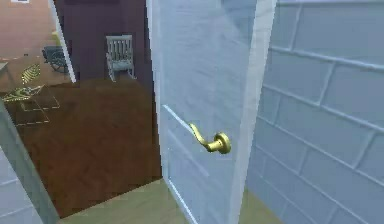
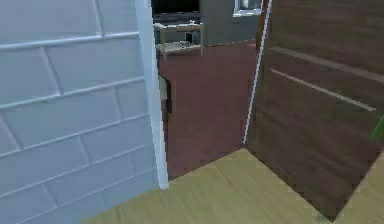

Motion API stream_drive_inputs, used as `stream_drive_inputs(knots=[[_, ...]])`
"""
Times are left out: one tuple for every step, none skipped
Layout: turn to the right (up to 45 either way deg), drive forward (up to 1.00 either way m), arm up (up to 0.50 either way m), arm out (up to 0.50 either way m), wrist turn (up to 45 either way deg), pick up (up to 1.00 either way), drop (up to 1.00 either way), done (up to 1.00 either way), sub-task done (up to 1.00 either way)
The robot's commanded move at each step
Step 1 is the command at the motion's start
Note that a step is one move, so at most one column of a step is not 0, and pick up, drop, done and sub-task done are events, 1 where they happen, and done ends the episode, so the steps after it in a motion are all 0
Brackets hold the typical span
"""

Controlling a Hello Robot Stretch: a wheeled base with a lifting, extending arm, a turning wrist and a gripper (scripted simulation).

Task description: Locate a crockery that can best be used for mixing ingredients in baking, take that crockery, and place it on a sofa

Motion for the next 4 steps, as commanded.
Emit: stream_drive_inputs(knots=[[-30.0, 0.0, 0.0, 0.0, 0.0, 0.0, 0.0, 0.0, 0.0], [0.0, 1.0, 0.0, 0.0, 0.0, 0.0, 0.0, 0.0, 0.0], [0.0, 0.5, 0.0, 0.0, 0.0, 0.0, 0.0, 0.0, 0.0], [0.0, 0.3, 0.0, 0.0, 0.0, 0.0, 0.0, 0.0, 0.0]])
